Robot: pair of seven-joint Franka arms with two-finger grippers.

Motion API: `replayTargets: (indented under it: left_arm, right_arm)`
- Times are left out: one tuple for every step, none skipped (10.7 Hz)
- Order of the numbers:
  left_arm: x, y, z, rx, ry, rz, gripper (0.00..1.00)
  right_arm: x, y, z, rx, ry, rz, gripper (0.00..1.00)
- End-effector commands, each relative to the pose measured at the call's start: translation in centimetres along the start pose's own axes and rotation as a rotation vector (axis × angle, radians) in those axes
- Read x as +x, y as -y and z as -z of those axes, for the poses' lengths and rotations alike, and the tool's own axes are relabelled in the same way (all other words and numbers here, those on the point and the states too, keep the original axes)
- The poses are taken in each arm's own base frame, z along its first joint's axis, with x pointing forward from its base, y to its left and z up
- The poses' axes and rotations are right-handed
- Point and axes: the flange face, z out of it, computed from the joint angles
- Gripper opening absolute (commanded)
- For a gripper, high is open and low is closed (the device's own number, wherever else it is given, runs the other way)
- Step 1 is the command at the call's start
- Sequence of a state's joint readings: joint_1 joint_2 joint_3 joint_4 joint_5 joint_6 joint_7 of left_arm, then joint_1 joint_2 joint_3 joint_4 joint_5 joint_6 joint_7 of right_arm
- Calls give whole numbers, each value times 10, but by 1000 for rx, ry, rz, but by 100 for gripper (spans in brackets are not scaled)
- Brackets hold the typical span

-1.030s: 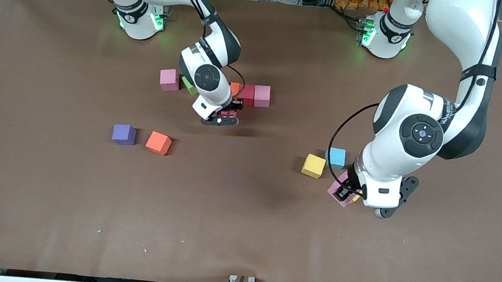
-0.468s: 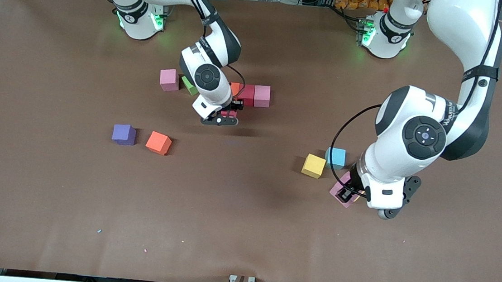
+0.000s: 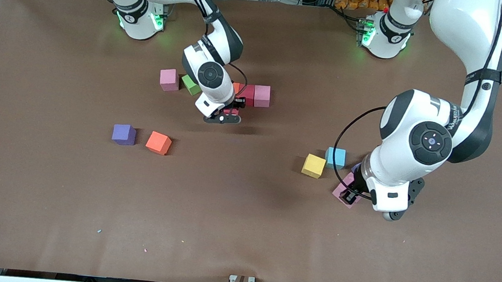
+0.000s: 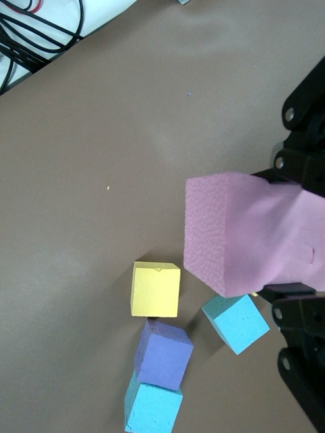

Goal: Arrange 11 blocks into digit 3

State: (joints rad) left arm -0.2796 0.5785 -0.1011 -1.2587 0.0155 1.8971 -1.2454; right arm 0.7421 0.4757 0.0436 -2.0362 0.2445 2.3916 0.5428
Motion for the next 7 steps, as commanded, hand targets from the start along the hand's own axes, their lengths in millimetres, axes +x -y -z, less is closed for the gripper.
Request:
replayTargets:
  left_arm:
    - [-7, 2, 9, -14, 48, 30, 0]
    - [-7, 2, 6, -12, 52, 27, 0]
    - [-7, 1, 7, -15, 54, 26, 0]
    - [-5, 2, 6, -14, 55, 27, 0]
    - [-5, 2, 5, -12, 55, 25, 0]
    - [-4, 2, 3, -11, 60, 26, 0]
    - [-2, 2, -5, -1, 65, 27, 0]
  right_arm:
    - [-9, -2, 6, -13, -12, 9, 100]
    - [-7, -2, 10, -10, -18, 8, 100]
    - [-6, -1, 18, 0, -29, 8, 100]
    - [-5, -1, 30, 12, -42, 7, 100]
    - [-5, -2, 43, 16, -42, 2, 100]
    - [-3, -10, 59, 17, -38, -9, 100]
    - [6, -25, 77, 20, -39, -38, 100]
